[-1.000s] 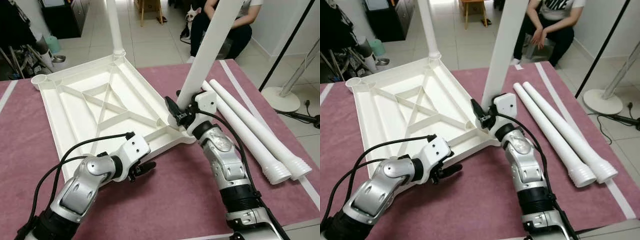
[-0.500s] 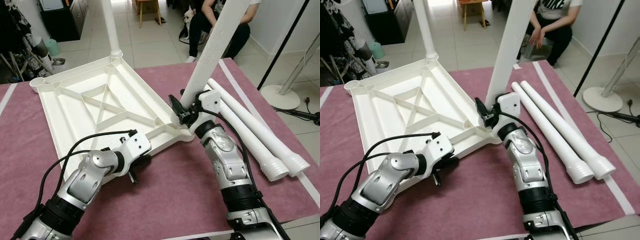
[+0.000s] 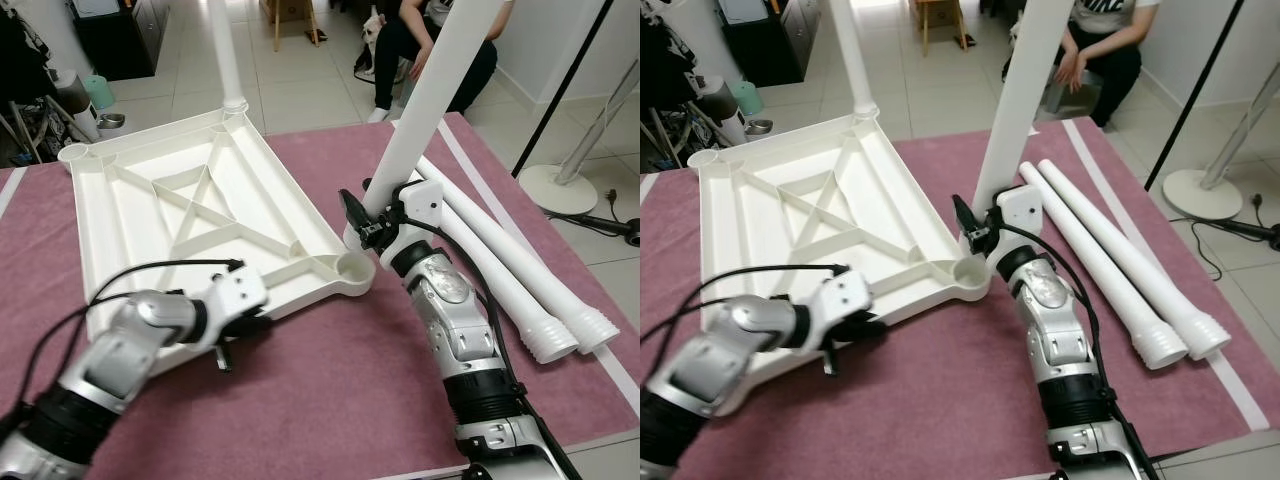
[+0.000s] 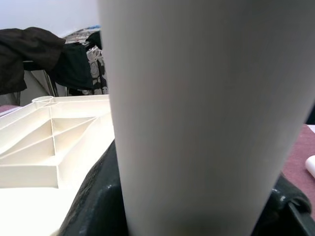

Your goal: Building children table

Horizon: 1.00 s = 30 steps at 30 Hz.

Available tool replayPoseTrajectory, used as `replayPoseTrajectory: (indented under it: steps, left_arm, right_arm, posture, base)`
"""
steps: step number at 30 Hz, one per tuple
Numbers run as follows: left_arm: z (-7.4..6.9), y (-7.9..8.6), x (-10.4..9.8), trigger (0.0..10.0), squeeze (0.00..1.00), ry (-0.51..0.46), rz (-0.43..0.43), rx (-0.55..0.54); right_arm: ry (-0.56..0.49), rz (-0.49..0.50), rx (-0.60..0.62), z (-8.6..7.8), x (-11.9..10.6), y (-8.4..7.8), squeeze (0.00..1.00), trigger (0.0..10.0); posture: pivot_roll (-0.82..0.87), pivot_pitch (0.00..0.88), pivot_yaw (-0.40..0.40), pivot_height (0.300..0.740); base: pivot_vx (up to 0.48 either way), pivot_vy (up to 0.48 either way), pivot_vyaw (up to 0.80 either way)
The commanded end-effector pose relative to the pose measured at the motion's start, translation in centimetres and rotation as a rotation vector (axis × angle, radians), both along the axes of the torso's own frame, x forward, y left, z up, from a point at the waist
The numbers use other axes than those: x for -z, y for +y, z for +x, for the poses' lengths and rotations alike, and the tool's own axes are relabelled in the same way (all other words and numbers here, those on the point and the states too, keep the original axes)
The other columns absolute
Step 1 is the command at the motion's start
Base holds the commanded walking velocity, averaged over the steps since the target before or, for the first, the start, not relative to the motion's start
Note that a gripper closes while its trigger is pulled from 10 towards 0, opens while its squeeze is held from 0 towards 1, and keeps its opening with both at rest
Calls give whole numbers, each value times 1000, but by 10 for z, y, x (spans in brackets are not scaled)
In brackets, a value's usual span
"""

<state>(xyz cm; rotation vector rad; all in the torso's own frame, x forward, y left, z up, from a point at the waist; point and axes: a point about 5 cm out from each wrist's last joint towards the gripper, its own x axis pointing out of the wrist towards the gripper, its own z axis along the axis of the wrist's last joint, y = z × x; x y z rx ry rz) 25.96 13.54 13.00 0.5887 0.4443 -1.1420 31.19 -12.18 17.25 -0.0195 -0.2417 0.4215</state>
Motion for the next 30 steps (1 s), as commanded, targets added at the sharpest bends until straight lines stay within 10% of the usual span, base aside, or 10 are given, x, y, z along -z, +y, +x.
replayPoseTrajectory:
  steps: [1,11,12,25,26,30]
  left_arm:
    - [11,5,-35,10000,0,-175,-20,3]
    - [-2,-13,4,10000,0,-87,-6,-5]
    - [-4,-17,13,10000,1000,-75,13,-6]
    - [-3,-15,9,10000,1000,-88,-50,-28]
    - [0,-16,-1,10000,0,-104,-128,-56]
    - [11,-18,-33,10000,0,-161,-376,-193]
  right_arm:
    - [-16,13,-9,0,-3,4,0,10000]
    - [-15,26,-33,-4,-2,13,0,10000]
    - [-14,34,-47,-6,-3,18,0,10000]
    - [-6,57,-93,-10,-3,30,0,10000]
    - [-5,59,-96,-10,-2,31,0,10000]
    - [5,61,-92,-12,2,32,0,10000]
  posture:
    - [17,0,112,740]
    - [5,0,110,740]
    - [2,0,107,740]
    - [6,0,101,740]
    - [6,0,102,740]
    - [5,0,107,740]
  base:
    - [0,0,0]
    - [0,0,0]
    - [0,0,0]
    - [0,0,0]
    - [0,0,0]
    - [0,0,0]
